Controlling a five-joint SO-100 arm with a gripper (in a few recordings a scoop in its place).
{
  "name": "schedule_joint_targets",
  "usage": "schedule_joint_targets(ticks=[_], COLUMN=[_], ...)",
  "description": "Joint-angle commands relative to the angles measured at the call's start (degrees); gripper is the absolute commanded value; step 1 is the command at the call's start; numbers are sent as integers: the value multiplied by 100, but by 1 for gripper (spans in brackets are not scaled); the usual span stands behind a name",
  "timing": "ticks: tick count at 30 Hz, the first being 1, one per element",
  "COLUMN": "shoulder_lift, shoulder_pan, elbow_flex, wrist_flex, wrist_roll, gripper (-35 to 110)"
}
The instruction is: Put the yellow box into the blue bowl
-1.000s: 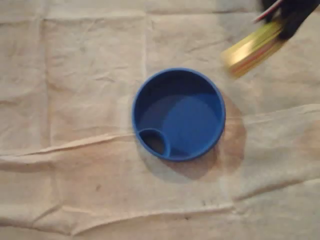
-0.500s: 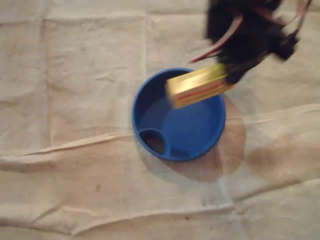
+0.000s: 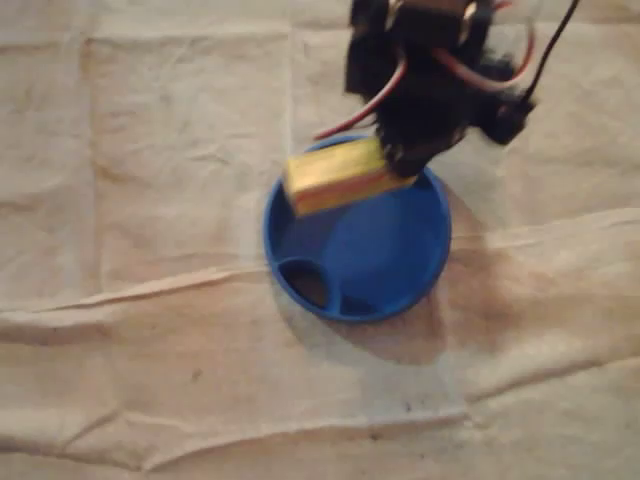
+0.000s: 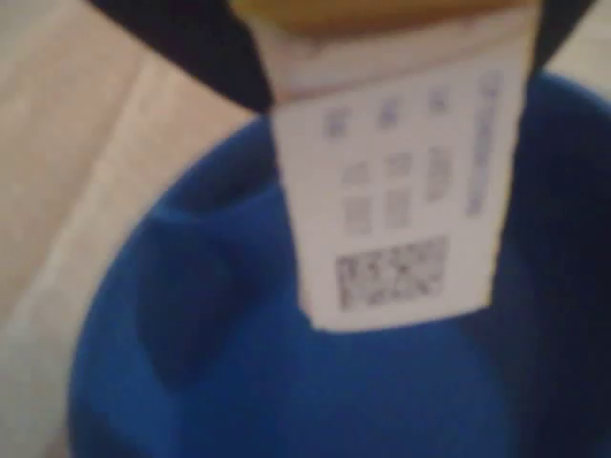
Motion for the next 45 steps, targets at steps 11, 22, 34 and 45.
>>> schedule_joint_targets(ticks=[11,22,34,45], shoulder_lift=[-325,-360,-299,62], shoulder_pan=[0,-26,-9,123], elbow_flex=[-369,-308,-343,-343], wrist_flex=[-659,-765,-756,-756], wrist_roll=[-35,-35,-360,-589], gripper=[0,4,23,1])
